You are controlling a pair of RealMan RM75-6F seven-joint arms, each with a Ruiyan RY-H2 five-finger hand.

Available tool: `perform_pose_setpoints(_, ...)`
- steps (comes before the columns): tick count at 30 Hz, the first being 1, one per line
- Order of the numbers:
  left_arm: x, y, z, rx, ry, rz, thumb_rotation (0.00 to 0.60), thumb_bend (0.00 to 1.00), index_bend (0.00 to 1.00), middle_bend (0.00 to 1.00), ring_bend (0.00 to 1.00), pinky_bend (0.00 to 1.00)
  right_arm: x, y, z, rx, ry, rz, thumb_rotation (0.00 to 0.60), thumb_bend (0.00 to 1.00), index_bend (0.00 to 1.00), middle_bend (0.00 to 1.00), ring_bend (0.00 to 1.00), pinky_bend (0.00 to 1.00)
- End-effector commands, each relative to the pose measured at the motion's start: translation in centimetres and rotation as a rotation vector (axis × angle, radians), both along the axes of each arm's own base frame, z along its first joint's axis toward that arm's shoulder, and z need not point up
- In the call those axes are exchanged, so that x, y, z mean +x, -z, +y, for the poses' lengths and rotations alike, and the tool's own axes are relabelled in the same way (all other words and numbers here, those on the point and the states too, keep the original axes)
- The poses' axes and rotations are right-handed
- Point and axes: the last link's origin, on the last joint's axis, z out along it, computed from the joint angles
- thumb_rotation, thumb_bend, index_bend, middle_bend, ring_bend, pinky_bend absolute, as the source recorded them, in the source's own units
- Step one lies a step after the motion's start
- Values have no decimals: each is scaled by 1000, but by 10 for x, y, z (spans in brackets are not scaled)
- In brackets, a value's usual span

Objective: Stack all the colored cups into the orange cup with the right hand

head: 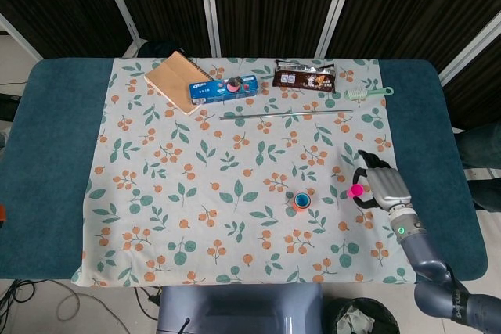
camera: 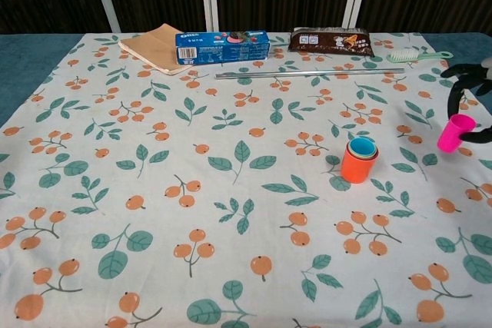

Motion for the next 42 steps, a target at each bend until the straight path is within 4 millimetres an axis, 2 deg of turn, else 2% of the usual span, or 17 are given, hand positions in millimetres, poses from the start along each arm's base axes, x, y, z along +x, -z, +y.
perform_pose_setpoints(1,0,0,0,0,-1,-2,600,396,151,32,10,152,25,-12,-2,3,-55,-1,600,411,541,0,53,167)
perform_pose_setpoints(8,0,0,0,0,1,-4,600,396,151,32,10,152,65,-15,-2,33,-130,-22,600,411,541,0,56,167)
perform_pose_setpoints(19,0,-1,1,1,0,-9,600,395,151,32,10,152,103,3,-11,71,-161,-46,600,411,543,0,59,167)
perform_pose_setpoints(32,0,0,2,-3,3,-10,600,396,151,32,10,152,108,19,-3,103,-151,-38,600,411,552,0,59,167)
perform_pose_setpoints(42,0,0,2,-3,2,-8,600,396,151,32,10,152,105,29,6,126,-152,-43,600,411,554,0,59,167)
